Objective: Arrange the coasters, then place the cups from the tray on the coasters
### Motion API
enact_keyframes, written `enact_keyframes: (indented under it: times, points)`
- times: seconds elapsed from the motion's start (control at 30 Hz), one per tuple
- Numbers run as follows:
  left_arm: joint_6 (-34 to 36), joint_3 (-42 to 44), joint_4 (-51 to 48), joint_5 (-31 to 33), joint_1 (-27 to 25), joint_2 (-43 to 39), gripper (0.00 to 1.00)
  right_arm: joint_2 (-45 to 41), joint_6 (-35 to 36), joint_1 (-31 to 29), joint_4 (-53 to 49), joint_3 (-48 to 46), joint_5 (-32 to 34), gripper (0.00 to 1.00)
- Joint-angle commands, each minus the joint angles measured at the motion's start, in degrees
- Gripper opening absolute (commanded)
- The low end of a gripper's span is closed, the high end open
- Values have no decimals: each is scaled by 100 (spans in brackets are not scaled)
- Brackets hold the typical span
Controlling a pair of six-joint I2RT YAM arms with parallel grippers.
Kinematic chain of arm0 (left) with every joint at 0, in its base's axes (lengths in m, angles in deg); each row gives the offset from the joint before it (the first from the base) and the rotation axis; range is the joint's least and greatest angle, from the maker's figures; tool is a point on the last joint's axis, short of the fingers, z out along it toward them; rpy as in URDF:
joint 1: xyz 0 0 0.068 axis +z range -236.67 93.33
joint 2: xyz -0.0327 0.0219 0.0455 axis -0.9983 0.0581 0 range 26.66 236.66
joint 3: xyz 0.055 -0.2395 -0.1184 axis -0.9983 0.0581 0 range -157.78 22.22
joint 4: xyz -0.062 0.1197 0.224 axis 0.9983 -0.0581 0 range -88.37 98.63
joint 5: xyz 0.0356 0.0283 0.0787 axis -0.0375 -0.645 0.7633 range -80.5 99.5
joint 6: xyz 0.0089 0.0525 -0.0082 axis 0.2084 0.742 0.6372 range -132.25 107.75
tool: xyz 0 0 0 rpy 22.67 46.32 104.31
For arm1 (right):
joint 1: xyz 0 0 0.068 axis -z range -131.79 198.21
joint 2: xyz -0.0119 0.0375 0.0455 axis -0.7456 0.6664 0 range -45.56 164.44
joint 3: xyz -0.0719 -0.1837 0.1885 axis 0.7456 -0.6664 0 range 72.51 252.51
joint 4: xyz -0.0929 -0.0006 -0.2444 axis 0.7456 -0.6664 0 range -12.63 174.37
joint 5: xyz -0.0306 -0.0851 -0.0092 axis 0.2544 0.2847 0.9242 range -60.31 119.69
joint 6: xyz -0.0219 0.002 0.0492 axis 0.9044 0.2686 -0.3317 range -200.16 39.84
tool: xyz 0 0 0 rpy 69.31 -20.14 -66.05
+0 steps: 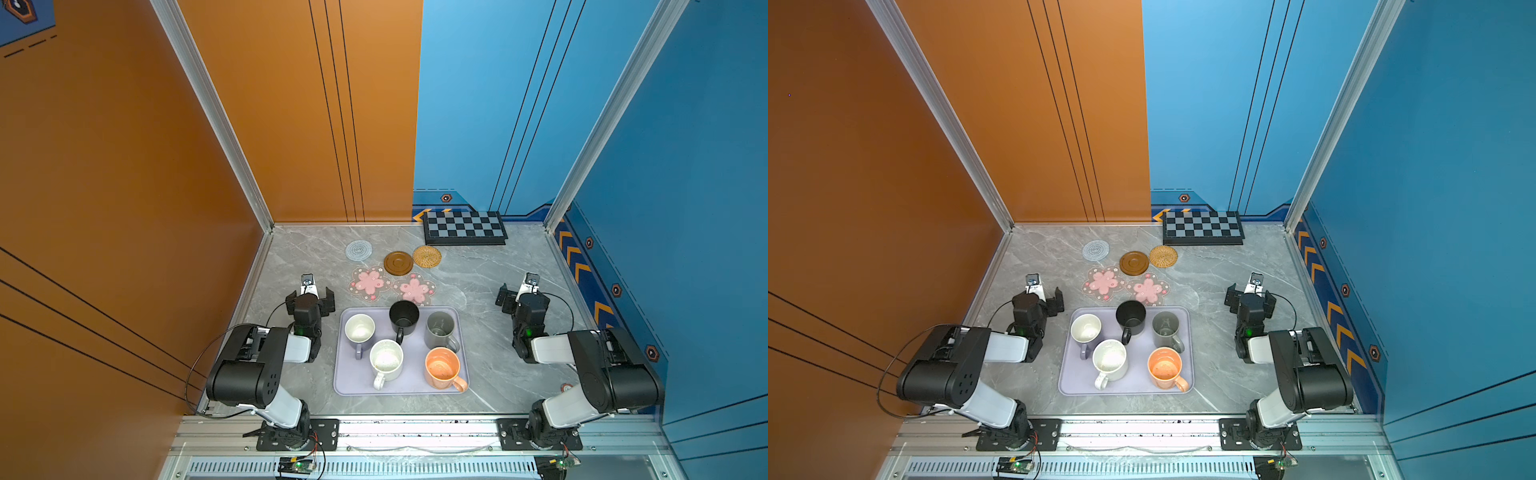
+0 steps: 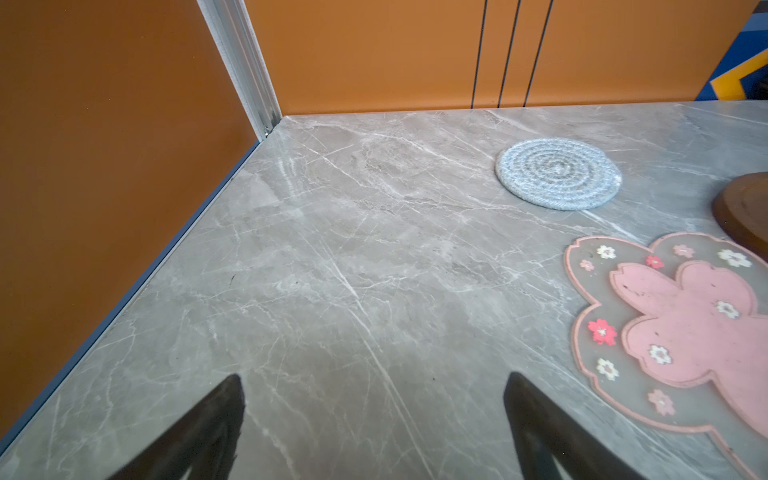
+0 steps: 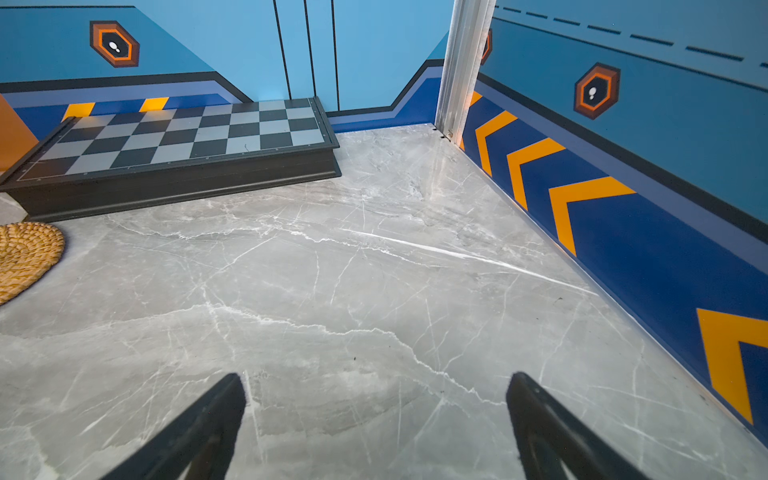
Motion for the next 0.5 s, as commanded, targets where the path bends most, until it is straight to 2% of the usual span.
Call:
enact_keyframes:
  times: [0.0, 0.3, 0.4, 0.47]
  points:
    - [159, -144, -26, -431, 71, 41, 98, 88, 106, 40, 45, 86, 98, 100]
    - [145, -135, -18, -391, 74, 22, 98, 83, 110, 40, 45, 77, 93, 100]
    - [77, -230, -361, 256, -48, -228, 98, 83, 106, 40, 45, 77, 89, 100]
    - [106, -409, -961, 437, -106, -571, 98, 83, 107, 40, 47, 75, 85, 100]
